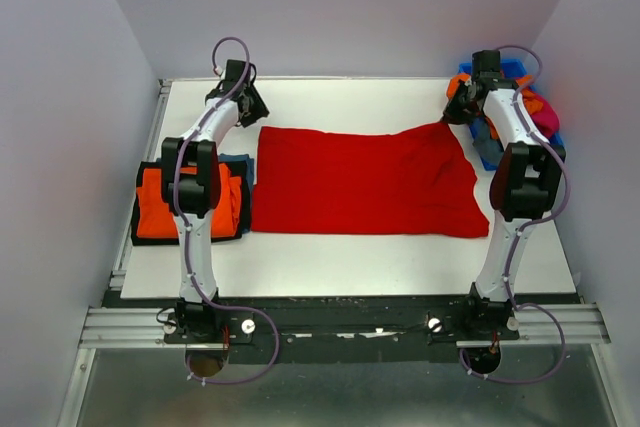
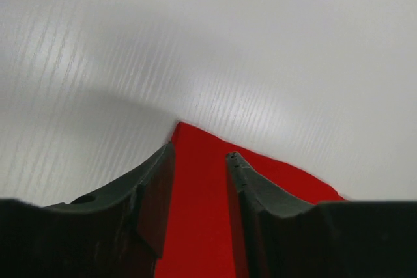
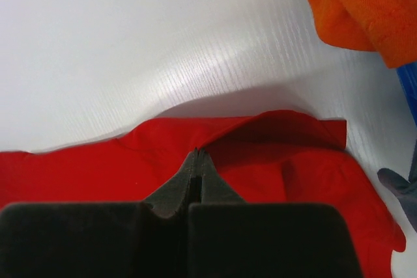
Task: Fold and stack the t-shirts
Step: Grap the side of the flattened tshirt furthest away from the robot with both arms
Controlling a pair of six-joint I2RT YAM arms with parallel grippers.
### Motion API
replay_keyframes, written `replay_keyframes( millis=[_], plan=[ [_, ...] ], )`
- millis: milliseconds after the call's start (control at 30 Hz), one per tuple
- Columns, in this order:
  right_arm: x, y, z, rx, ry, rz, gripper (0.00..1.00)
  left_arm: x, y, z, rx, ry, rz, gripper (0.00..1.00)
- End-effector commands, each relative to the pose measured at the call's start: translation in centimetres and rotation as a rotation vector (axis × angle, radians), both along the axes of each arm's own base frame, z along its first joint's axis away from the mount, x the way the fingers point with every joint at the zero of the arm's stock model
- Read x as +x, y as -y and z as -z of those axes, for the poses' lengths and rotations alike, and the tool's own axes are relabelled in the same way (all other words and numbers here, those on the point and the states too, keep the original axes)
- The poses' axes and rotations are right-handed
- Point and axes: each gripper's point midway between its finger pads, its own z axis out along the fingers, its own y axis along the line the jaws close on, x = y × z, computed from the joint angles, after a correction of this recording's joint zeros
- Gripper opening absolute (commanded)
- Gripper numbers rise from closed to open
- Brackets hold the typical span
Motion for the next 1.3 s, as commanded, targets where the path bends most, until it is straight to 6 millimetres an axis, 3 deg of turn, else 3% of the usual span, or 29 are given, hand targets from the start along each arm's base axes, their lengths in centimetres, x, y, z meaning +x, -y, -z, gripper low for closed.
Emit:
replay_keyframes(
  millis=[0,233,433,800,967,1167,1267],
  plan=[
    [0.5,-0.1,-0.2,0.014,0.018,-0.020,0.01,0.4,-0.7,2.1,0.045,-0.060,-0.034,0.52],
    [0.8,-0.1,-0.4,0.012,0.027,-0.019,0.01,1.3,-0.4,4.5,0.069,-0.116,-0.026,0.60],
    [0.8,0.0,-0.3,0.014,0.022,-0.015,0.01,1.1,0.5,5.9,0.075,-0.160,-0.008,0.59],
    [0.7,0.1,-0.6,0.015,0.025,-0.015,0.01,-1.2,0.7,6.5,0.084,-0.201,-0.013,0.49],
    [0.7,0.0,-0.3,0.018,0.019,-0.014,0.01,-0.9,1.8,7.1,0.063,-0.207,0.017,0.42],
    [0.7,0.0,-0.4,0.018,0.021,-0.016,0.01,-0.6,3.2,8.1,0.036,-0.219,0.039,0.42],
    [0.7,0.1,-0.5,0.018,0.023,-0.011,0.01,-0.5,3.4,8.1,0.029,-0.217,0.041,0.32]
  ],
)
